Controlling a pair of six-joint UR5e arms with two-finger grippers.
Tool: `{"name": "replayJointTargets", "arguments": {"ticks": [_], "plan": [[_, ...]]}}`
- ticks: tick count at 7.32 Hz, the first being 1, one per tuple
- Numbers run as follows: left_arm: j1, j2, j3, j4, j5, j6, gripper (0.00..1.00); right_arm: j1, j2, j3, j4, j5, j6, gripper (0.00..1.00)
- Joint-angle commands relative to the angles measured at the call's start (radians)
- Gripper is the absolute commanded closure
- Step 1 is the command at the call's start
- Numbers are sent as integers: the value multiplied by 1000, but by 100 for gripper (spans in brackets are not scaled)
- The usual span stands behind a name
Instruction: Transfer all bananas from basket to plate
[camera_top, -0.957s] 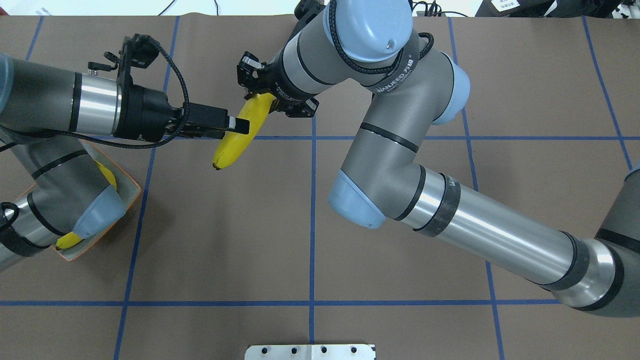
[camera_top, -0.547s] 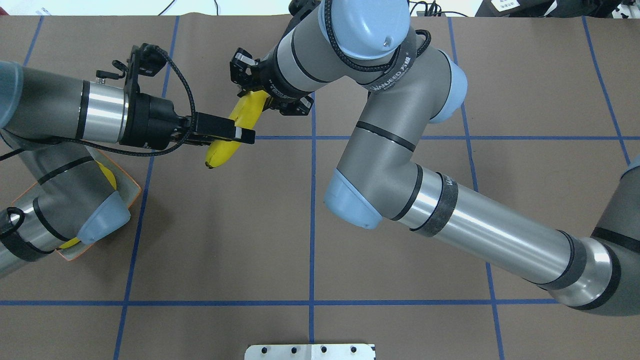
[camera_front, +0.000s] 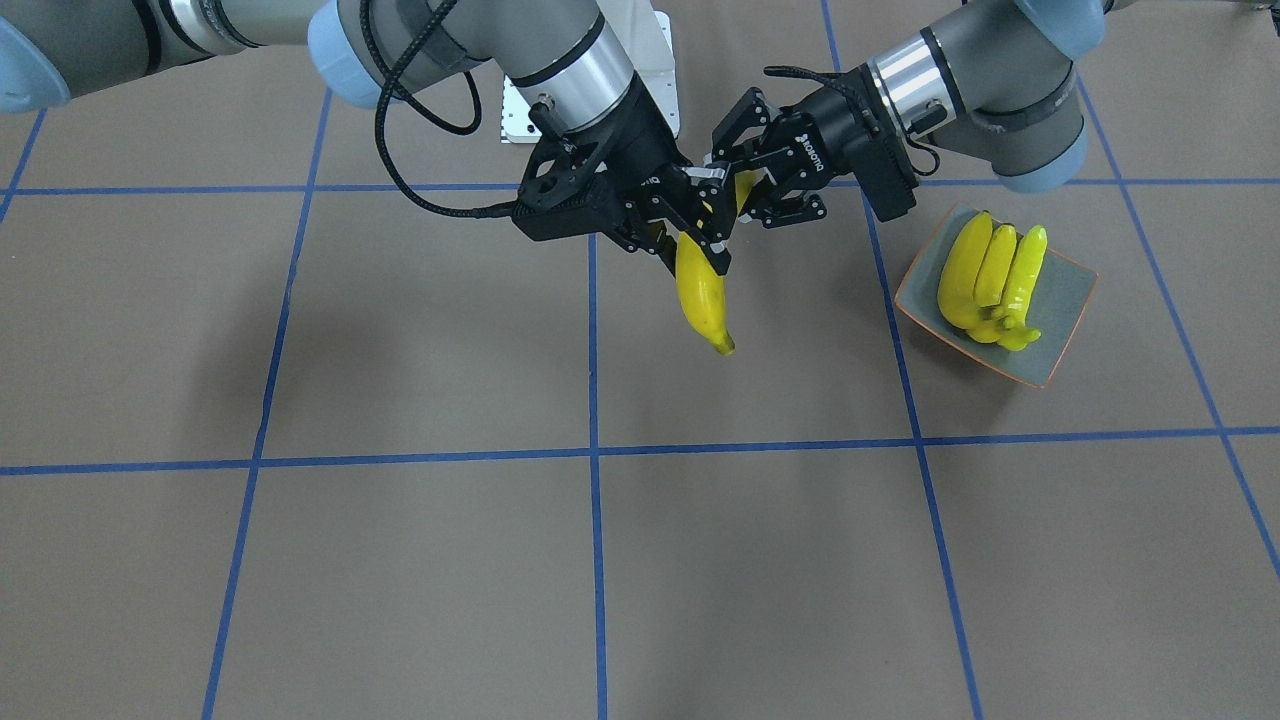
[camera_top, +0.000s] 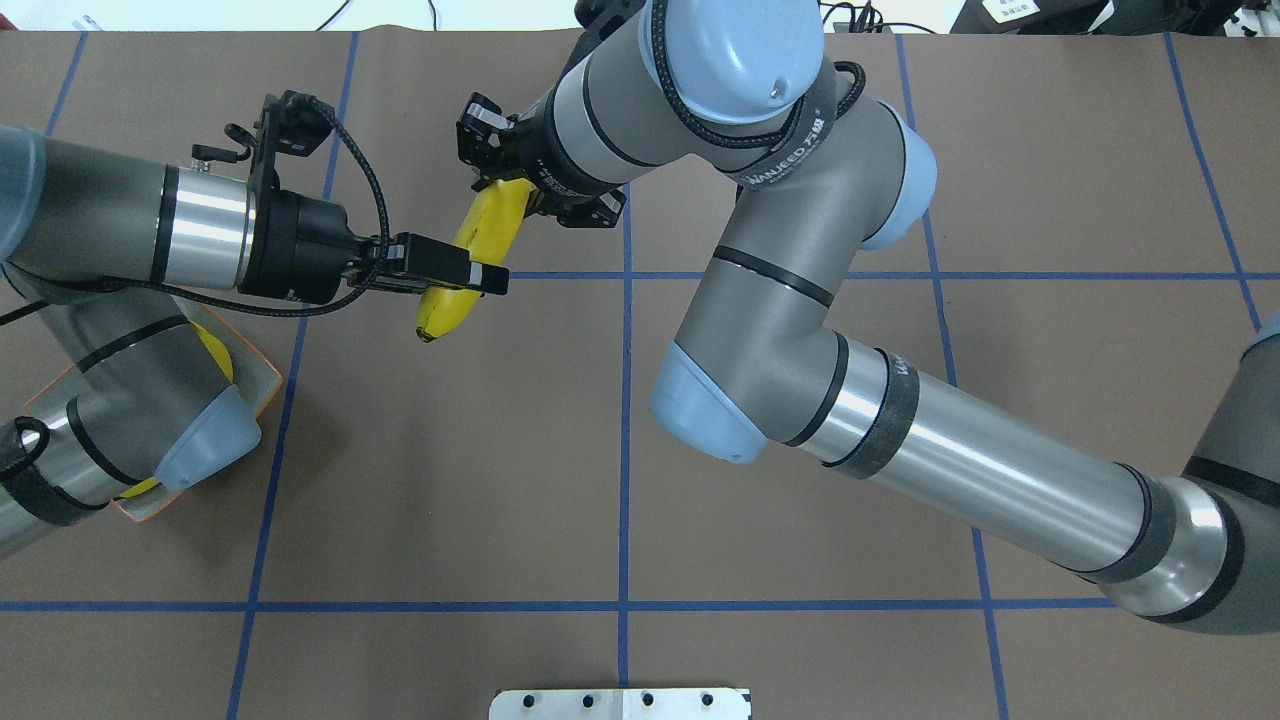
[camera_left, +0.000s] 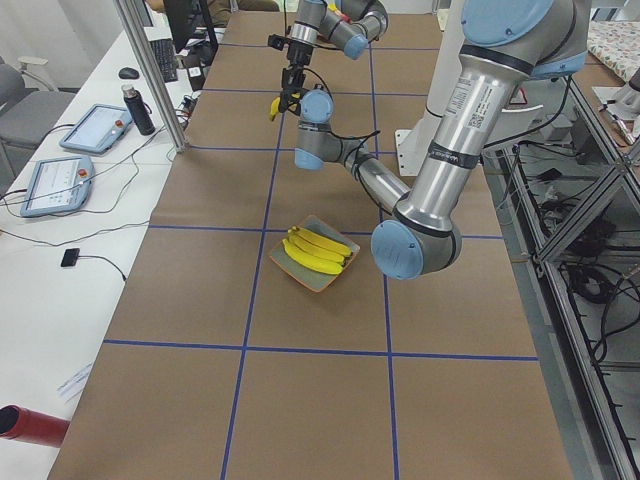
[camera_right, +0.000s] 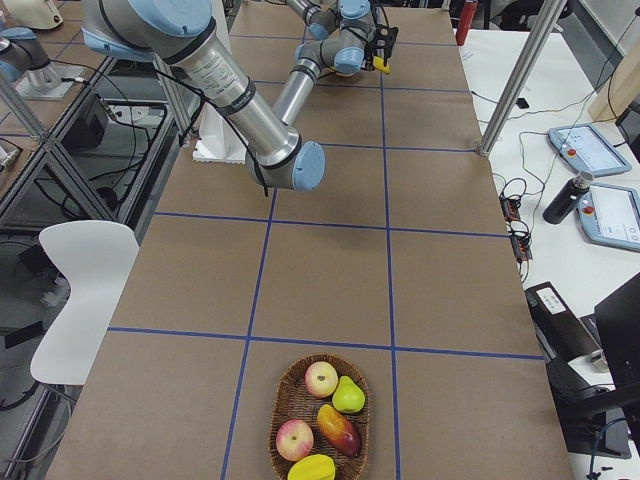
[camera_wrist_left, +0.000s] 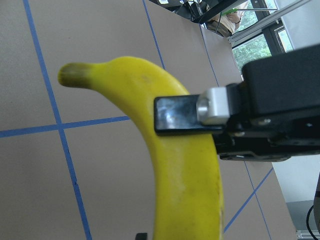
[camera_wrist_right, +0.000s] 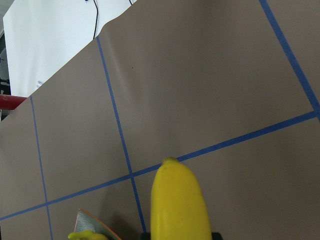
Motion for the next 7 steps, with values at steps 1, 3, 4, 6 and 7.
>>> {"name": "replayJointTargets", "arguments": {"ticks": [1, 3, 4, 6, 7], "plan": [[-4, 26, 0, -2, -3, 3, 100, 46, -50, 47, -6, -8, -67, 0], [-14, 116, -29, -3, 9, 27, 100, 127, -168, 51, -10, -6, -191, 0], [-17, 205, -66, -3, 11, 128, 100, 167, -228, 51, -11, -4, -250, 0], [-36, 407, -118, -3, 12, 418, 100, 248, -290, 52, -164, -6, -478, 0], [-40, 478, -118, -2, 12, 619, 100, 271, -323, 51, -175, -13, -555, 0]]}}
